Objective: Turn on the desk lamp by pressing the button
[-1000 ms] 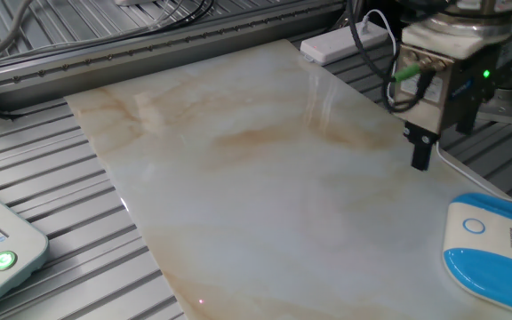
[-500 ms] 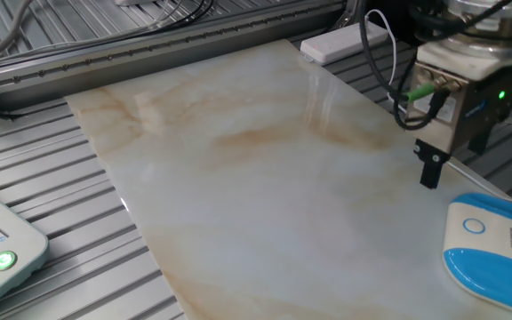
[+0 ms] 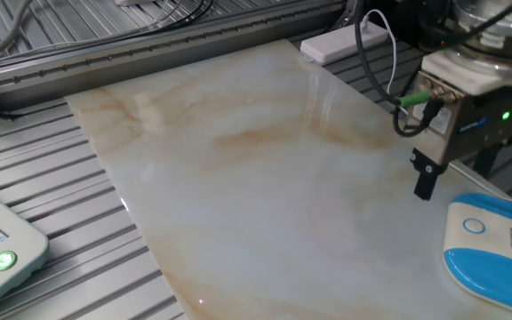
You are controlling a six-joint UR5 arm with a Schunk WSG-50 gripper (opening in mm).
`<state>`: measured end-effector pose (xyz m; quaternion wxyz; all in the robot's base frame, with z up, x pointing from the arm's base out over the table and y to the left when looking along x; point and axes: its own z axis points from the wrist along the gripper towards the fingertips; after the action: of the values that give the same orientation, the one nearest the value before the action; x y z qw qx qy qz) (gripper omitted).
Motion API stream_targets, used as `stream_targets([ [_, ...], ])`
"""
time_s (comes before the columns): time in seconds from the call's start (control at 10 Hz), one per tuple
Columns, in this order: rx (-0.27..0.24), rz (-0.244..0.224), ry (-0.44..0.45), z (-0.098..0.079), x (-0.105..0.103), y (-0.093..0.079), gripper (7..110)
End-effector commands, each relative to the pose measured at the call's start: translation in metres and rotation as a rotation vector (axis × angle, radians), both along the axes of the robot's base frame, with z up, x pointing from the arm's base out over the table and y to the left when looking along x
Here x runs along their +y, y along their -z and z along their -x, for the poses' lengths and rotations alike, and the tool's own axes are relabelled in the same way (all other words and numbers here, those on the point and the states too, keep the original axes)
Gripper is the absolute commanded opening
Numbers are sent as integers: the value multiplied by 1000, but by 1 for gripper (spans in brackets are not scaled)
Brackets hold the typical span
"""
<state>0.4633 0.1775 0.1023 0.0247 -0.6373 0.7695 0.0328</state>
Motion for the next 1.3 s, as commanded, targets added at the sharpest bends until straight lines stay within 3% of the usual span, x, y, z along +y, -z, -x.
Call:
stream_targets([
  [0.0,-23,13,43,-1,5,9,88],
  [0.8,-70,-61,-6,7,24,36,88],
  [1.2,-87,-44,-35,10,16,48,88],
])
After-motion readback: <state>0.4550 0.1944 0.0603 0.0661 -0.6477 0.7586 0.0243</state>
